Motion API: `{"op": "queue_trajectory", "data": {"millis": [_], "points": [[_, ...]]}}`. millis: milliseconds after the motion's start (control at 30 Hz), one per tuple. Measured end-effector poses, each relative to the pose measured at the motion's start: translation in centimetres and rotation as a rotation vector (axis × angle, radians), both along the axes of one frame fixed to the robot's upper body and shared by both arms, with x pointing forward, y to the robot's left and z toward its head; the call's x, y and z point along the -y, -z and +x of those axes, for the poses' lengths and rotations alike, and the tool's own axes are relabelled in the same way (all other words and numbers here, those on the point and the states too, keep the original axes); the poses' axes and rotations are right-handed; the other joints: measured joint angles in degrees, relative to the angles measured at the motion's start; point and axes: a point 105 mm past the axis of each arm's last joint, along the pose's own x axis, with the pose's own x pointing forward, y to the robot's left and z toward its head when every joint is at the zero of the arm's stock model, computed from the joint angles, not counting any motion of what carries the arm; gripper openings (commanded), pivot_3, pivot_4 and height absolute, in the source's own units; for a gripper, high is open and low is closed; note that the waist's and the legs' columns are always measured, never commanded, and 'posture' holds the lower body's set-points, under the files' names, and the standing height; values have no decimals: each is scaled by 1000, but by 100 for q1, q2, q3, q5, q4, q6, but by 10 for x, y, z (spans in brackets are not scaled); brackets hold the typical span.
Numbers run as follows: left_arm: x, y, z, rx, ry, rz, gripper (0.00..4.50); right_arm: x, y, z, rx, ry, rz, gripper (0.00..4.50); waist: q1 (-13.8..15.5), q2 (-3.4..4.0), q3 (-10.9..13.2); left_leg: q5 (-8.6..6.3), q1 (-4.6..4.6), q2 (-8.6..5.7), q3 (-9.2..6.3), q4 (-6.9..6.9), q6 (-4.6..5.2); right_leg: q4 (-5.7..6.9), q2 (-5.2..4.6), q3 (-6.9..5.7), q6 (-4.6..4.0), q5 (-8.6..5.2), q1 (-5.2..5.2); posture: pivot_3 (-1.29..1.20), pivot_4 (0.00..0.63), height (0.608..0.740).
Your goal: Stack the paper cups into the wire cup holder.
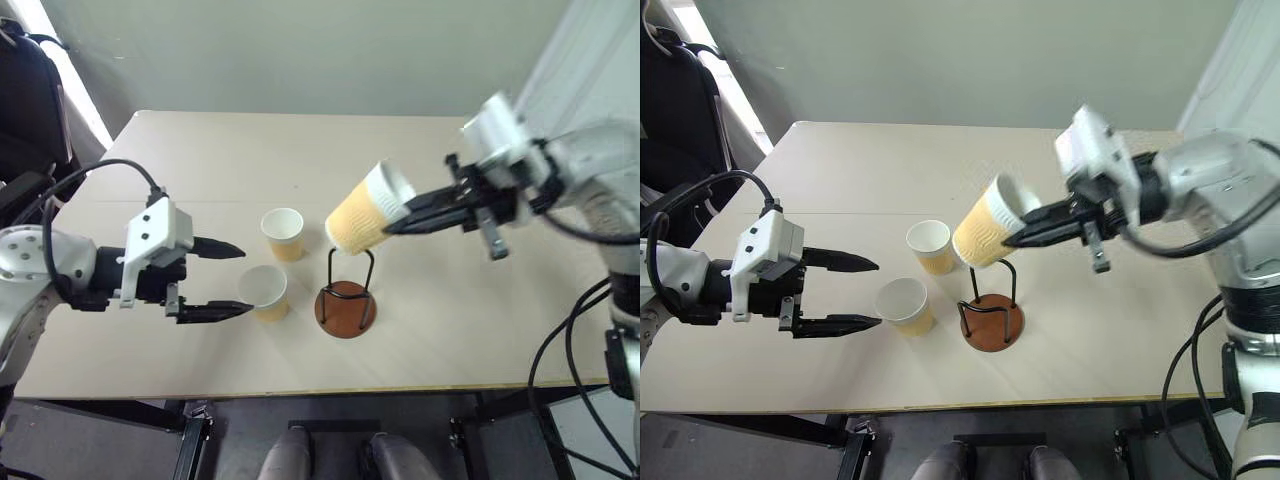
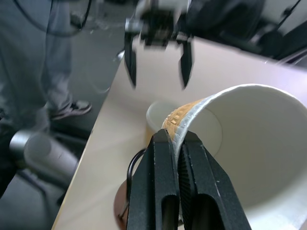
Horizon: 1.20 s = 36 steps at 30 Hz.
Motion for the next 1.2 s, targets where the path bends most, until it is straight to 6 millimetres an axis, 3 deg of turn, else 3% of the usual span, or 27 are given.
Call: {"op": "queue_trajectory", "data": {"millis": [467,567,933,1000,1067,1200], "points": [[-2,1,-3,6,-39,2,4500,-7,31,5,25,-17,-113,78,-13,-1,0,0,1,3,1,-2,-3,5,0,-3,-12,7,-5,0,150,740],[-2,1,-3,4,-40,3,4500,-7,33,6,22,-16,-126,652,-12,0,0,0,0,3,1,-2,-4,4,0,-3,-13,8,-6,0,150,740],[-1,2,-5,-2,-25,11,4500,-4,33,9,7,19,-126,4468,-11,-1,0,-1,0,3,1,-2,-6,4,0,-3,-15,9,-7,0,150,740],[0,4,-4,1,0,58,4500,7,26,12,-38,60,-82,4468,16,0,0,-1,-3,2,0,-1,-6,3,0,-3,-15,9,-7,0,150,740],[0,7,-1,13,25,120,4500,30,14,12,-101,118,-13,4468,67,-1,-1,-1,-6,-1,-1,0,-7,-1,-1,-2,-15,8,-6,0,150,740],[-2,18,11,38,77,246,4500,70,-2,-3,-202,144,124,4468,103,-4,-2,-13,-7,-1,0,0,-23,-1,-2,1,-22,4,-11,0,150,740]]}}
